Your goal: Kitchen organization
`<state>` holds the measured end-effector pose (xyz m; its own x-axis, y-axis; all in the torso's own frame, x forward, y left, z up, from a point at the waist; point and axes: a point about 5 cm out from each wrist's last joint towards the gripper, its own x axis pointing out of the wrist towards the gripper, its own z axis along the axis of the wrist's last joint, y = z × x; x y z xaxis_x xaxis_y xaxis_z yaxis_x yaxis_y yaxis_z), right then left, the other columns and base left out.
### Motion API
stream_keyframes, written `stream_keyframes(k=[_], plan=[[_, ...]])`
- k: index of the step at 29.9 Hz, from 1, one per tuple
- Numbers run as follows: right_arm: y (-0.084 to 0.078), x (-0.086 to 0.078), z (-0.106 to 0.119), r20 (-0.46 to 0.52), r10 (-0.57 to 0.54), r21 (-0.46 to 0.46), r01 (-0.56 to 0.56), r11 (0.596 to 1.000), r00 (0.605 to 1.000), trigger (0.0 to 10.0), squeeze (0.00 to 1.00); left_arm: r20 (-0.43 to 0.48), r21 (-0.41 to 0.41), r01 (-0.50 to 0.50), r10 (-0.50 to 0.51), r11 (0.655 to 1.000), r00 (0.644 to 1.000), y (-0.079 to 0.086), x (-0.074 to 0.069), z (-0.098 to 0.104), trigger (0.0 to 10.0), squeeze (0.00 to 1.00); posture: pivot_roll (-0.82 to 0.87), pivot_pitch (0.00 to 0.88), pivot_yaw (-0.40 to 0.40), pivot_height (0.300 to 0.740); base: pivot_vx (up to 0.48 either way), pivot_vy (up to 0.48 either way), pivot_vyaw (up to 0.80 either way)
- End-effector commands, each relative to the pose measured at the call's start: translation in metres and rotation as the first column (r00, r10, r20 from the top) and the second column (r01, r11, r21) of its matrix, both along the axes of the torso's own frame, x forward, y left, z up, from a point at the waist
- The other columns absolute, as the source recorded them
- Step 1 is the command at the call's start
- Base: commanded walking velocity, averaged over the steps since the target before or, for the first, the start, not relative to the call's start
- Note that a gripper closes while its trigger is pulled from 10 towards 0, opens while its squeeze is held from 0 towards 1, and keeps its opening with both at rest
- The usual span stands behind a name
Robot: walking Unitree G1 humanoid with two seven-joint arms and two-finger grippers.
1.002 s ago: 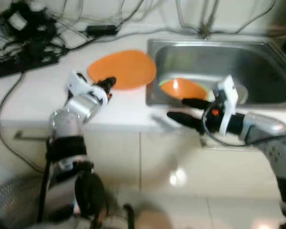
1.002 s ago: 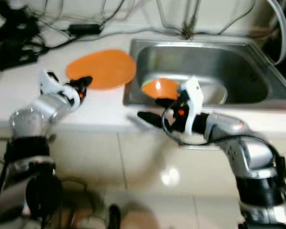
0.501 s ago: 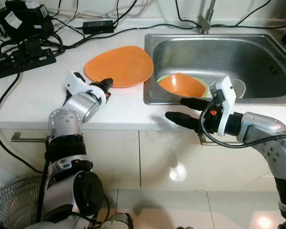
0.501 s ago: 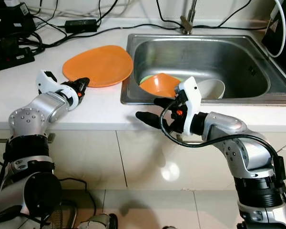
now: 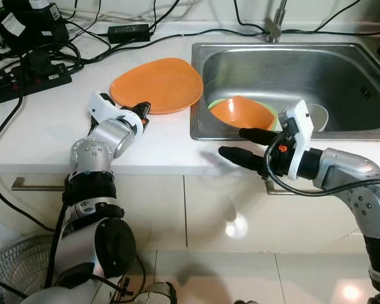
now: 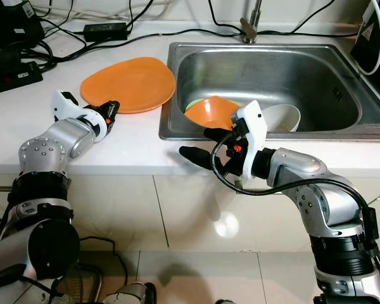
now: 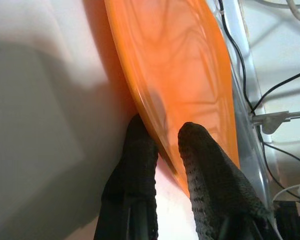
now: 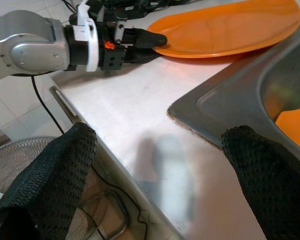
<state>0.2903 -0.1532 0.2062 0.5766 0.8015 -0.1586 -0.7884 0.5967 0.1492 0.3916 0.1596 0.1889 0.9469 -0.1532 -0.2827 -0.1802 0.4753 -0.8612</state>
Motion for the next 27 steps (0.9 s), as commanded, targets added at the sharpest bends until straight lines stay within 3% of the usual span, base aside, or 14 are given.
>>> stream_keyframes(k=[1,2,3,4,5,6,7,20,27], plan=[[-0.0009,-0.0041,0.0016,0.006,-0.003,0.003,0.003,1.000,1.000,10.0,0.00,-0.032,-0.003,0.022,-0.022,1.000,0.999,-0.0059,0.0011,-0.0083,10.0,0.00,0.04,0.111,0.053,0.740,0.000,0.000,0.00],[-0.0009,-0.0041,0.0016,0.006,-0.003,0.003,0.003,1.000,1.000,10.0,0.00,-0.032,-0.003,0.022,-0.022,1.000,0.999,-0.0059,0.0011,-0.0083,10.0,0.00,0.04,0.111,0.053,0.740,0.000,0.000,0.00],[-0.0013,-0.0048,0.0017,0.006,-0.005,0.002,0.005,1.000,1.000,10.0,0.00,-0.030,-0.010,0.021,-0.022,1.000,0.999,-0.0067,0.0039,-0.0078,9.1,0.00,0.03,0.111,0.056,0.740,0.000,0.000,0.00],[-0.0015,-0.0051,0.0018,0.006,-0.005,0.003,0.005,1.000,1.000,10.0,0.00,-0.033,-0.014,0.020,-0.020,1.000,0.999,-0.0069,0.0049,-0.0082,7.3,0.00,0.03,0.111,0.057,0.740,0.000,0.000,0.00],[-0.0015,-0.0051,0.0018,0.006,-0.005,0.003,0.005,1.000,1.000,10.0,0.00,-0.033,-0.014,0.020,-0.020,1.000,0.999,-0.0069,0.0049,-0.0082,7.3,0.00,0.03,0.111,0.057,0.740,0.000,0.000,0.00],[-0.0016,-0.0053,0.0019,0.007,-0.006,0.002,0.006,1.000,1.000,10.0,0.00,-0.033,-0.018,0.017,-0.018,1.000,0.999,-0.0067,0.0056,-0.0085,0.9,0.00,0.03,0.110,0.057,0.740,0.000,0.000,0.00],[-0.0016,-0.0056,0.0022,0.007,-0.007,0.003,0.007,1.000,1.000,10.0,0.00,-0.031,-0.027,0.007,-0.008,1.000,0.999,-0.0058,0.0068,-0.0092,0.0,0.00,0.03,0.111,0.057,0.740,0.000,0.000,0.00],[-0.0028,-0.0075,0.0024,0.005,-0.014,0.001,0.014,1.000,1.000,10.0,0.00,-0.030,-0.038,-0.004,0.002,0.999,1.000,-0.0049,0.0103,-0.0118,0.0,0.00,0.02,0.109,0.058,0.740,0.000,0.000,0.00],[-0.0055,-0.0006,0.0104,0.057,-0.071,0.023,0.070,0.997,0.996,10.0,0.00,0.003,-0.039,0.000,0.000,0.999,1.000,-0.0049,0.0108,-0.0111,0.0,0.00,0.02,0.106,0.055,0.740,0.000,0.000,0.00]])
